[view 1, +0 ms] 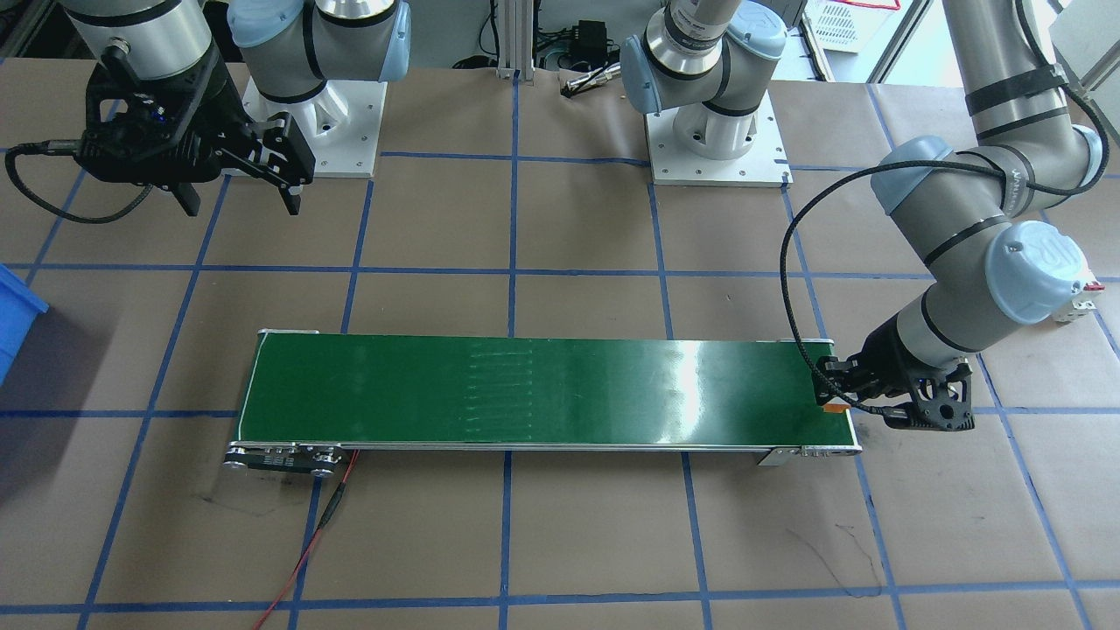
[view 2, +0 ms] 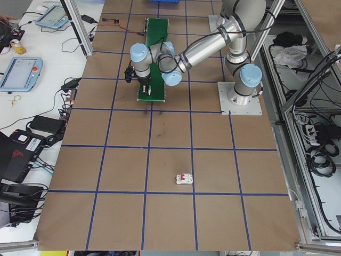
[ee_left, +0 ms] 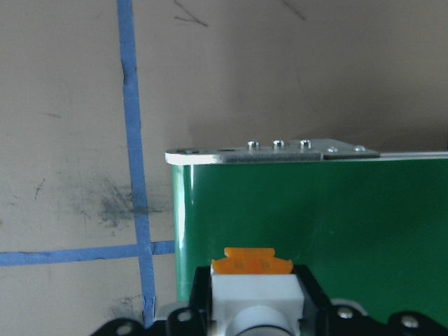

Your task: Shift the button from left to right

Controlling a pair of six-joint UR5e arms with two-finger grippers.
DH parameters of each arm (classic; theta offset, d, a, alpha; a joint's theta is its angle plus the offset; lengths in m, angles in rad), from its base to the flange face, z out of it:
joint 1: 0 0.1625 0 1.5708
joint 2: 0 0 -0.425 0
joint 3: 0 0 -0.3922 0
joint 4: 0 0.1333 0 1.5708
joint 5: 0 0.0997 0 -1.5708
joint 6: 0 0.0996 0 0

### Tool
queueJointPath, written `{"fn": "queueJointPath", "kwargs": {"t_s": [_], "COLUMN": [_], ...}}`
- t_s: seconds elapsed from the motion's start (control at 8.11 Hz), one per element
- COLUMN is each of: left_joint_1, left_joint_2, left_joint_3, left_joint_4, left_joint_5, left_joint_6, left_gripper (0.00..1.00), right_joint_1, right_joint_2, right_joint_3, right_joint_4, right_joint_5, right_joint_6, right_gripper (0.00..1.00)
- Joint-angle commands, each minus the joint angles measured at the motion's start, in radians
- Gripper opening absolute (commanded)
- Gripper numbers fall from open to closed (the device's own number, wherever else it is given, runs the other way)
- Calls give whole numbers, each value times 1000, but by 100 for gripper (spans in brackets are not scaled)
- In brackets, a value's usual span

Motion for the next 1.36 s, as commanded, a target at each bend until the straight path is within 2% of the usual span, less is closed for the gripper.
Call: {"fn": "queueJointPath", "kwargs": {"t_s": [0.0,0.12,0.25,0.49,0.62,0.86,0.99,1.23], "left_joint_1": [0,-6,-29,-129,-166,-175,-184,-184], "left_joint_2": [-1,3,25,116,167,244,271,315], "left_joint_3": [-1,1,8,8,10,22,54,140], "left_joint_4": [-50,-58,-87,-139,-212,-320,-328,-462], "left_joint_5": [0,1,0,3,4,21,76,85], "left_joint_6": [-40,-54,-150,-296,-383,-383,-381,-297], "left_gripper": [81,98,100,100,100,100,100,100], "right_joint_1": [-1,1,-1,-1,-1,-1,-1,-3], "right_joint_2": [1,1,0,0,1,6,12,41], "right_joint_3": [0,0,0,0,0,2,2,3], "right_joint_4": [0,0,0,0,0,-2,-3,-17], "right_joint_5": [0,0,0,1,0,6,9,15], "right_joint_6": [0,0,2,0,0,-21,-20,-20], "right_gripper": [100,100,100,100,100,100,100,100]}}
